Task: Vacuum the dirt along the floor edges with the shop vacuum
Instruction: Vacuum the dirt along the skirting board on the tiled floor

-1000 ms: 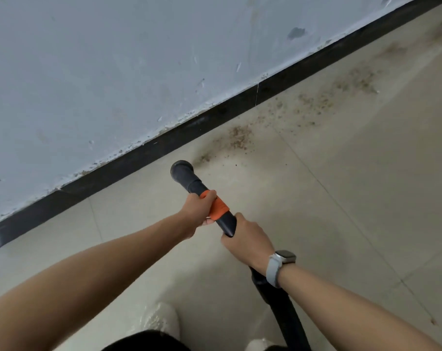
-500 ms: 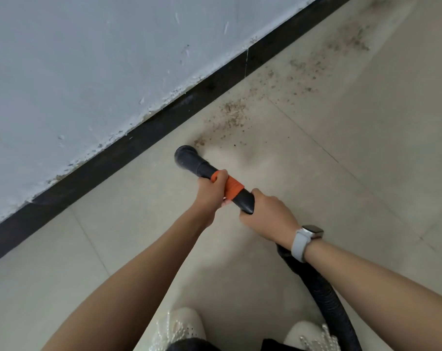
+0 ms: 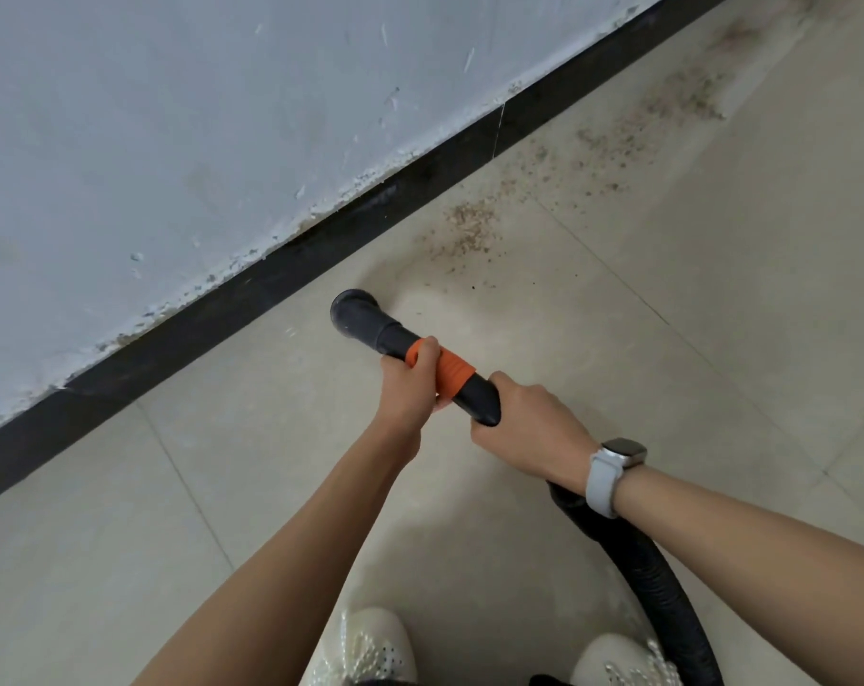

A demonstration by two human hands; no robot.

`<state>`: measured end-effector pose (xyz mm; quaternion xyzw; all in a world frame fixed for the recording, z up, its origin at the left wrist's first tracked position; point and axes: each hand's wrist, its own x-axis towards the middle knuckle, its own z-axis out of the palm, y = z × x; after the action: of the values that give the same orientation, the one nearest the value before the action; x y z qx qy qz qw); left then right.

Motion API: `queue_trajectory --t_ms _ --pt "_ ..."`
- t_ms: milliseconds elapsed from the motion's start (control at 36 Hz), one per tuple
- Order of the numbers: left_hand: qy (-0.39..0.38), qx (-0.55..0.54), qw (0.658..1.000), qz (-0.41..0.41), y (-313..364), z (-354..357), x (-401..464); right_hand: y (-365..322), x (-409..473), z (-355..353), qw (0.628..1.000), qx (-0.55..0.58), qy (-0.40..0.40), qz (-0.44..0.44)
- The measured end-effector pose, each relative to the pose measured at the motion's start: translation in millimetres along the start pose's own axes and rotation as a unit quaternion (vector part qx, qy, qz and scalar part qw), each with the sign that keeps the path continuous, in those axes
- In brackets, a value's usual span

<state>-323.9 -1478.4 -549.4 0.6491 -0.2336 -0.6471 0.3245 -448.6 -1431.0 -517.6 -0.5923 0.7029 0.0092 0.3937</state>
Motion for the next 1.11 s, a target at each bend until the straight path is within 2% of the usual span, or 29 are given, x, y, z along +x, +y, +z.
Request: queue_trajectory --t_ms 167,444,639,861,972,1111 --pt "-0.004 0.014 1.000 -0.022 -10 2 -6 9 -5 5 1.000 0.003 -0.016 0.023" --pt "-0.104 0.078 0.990 -0.049 -2 56 3 42 -17 -14 0.992 0.029 0.068 0.099" --pt "-0.130 0.106 0.984 -0.056 -23 76 -12 73 -38 -7 0.985 0.098 0.055 0.132" --pt "-0.196 0.151 0.968 -0.050 -9 117 -1 87 -36 -19 0.967 0.134 0.129 0.171" --pt "-0.184 0.142 0.972 -0.046 -1 118 7 84 -24 -30 0.969 0.151 0.113 0.157" --pt "-0.108 0.108 0.988 -0.038 -7 88 4 68 -20 -22 0.981 0.147 0.057 0.114"
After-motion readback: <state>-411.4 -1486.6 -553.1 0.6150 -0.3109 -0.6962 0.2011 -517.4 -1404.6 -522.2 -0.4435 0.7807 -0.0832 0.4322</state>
